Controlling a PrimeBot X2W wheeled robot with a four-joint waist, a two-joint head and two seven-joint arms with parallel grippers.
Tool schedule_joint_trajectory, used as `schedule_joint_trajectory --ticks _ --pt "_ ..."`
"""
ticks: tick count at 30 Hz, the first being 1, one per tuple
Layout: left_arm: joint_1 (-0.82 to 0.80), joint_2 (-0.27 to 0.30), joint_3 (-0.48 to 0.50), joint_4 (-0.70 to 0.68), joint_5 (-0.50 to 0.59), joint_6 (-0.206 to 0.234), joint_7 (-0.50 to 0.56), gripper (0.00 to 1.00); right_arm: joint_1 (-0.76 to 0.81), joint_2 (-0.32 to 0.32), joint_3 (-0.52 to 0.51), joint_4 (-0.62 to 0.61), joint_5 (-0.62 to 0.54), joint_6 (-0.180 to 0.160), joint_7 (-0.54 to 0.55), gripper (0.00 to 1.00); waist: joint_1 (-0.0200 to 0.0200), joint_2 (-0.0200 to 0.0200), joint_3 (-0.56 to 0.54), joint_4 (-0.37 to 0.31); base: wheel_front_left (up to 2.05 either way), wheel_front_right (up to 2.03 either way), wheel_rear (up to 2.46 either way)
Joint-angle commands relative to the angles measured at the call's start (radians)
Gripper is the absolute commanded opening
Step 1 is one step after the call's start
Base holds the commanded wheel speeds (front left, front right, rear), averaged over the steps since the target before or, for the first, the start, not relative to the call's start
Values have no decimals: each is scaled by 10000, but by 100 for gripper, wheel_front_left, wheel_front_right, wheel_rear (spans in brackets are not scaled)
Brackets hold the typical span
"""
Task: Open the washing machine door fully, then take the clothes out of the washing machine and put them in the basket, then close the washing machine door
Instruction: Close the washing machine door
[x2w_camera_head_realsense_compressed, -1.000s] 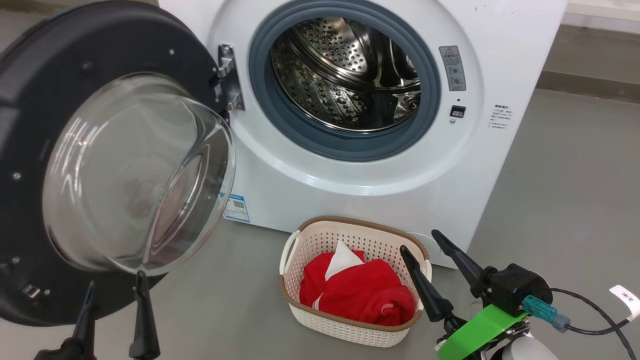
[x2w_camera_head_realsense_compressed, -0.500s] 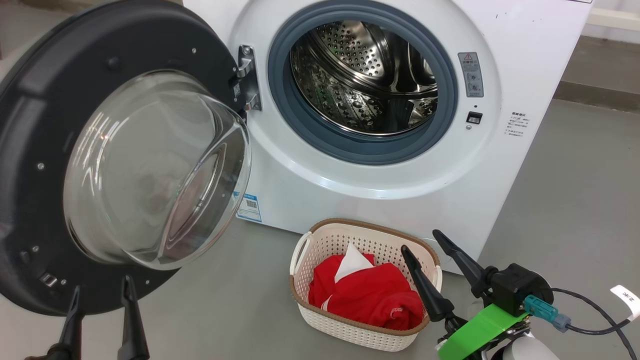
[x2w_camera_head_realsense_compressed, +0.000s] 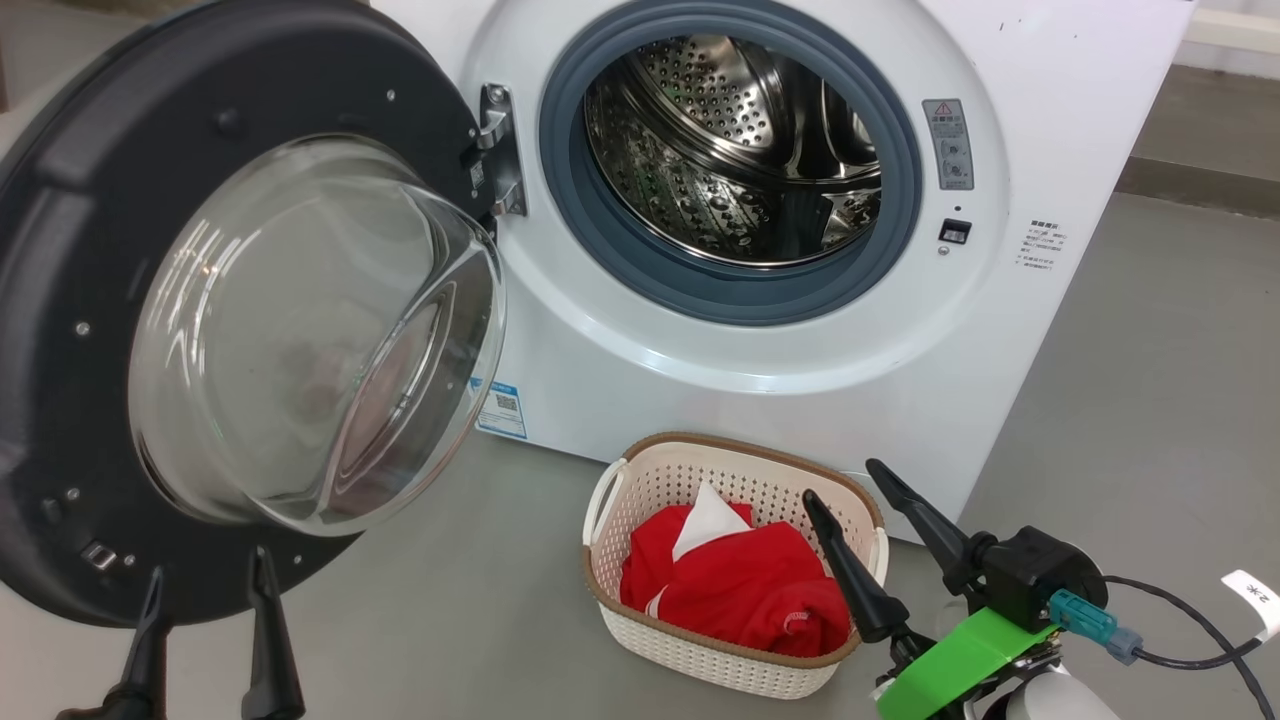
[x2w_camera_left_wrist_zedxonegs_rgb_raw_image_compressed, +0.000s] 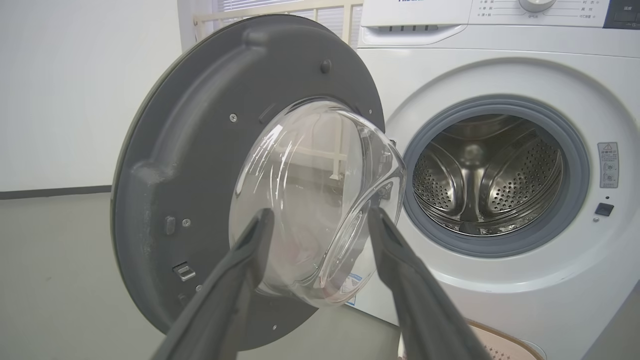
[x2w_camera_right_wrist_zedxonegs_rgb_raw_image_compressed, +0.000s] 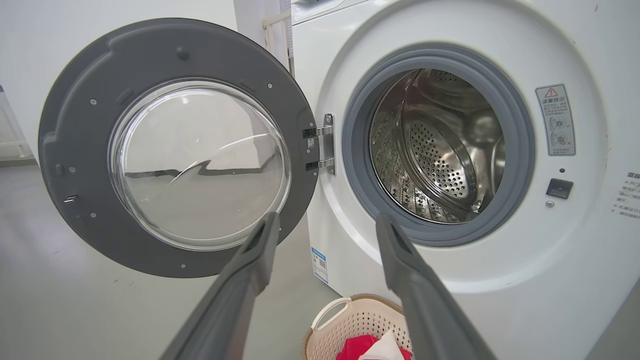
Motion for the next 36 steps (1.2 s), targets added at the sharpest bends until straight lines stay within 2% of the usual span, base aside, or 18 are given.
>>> schedule_joint_trajectory --ticks 1,2,4,9,20,29,30,31,36 --pt "-161 208 308 -343 108 108 5 100 -208 -58 125 -255 144 4 -65 100 0 0 1 -15 0 0 0" --pt "-142 216 302 -359 129 131 20 100 -214 -47 141 -251 147 4 -65 100 0 0 0 -26 0 0 0" --pt "-113 214 308 -403 148 182 18 0 -226 -35 169 -247 162 4 -65 100 0 0 1 -50 0 0 0" --pt "-293 470 639 -697 247 308 -215 0 -279 -36 234 -213 182 4 -65 100 0 0 28 -169 0 0 0" --pt "-1418 1353 2250 -745 -280 577 -347 0 -425 -201 316 -95 185 4 -65 100 0 0 327 -440 0 0 0" --pt "-3016 1931 3250 296 -1236 270 -724 0 -631 -414 390 -46 201 4 -65 100 0 0 624 -553 0 0 0" --pt "-3536 1936 3554 764 -1801 115 -762 0 -637 -444 395 -30 210 4 -65 100 0 0 634 -565 0 0 0" --pt "-3536 1936 3554 764 -1801 115 -762 0 -637 -444 395 -30 210 4 -65 100 0 0 634 -565 0 0 0" --pt "-4748 1932 4278 2330 -3331 -262 -477 0 -621 -540 386 4 213 4 -65 100 0 0 663 -570 0 0 0"
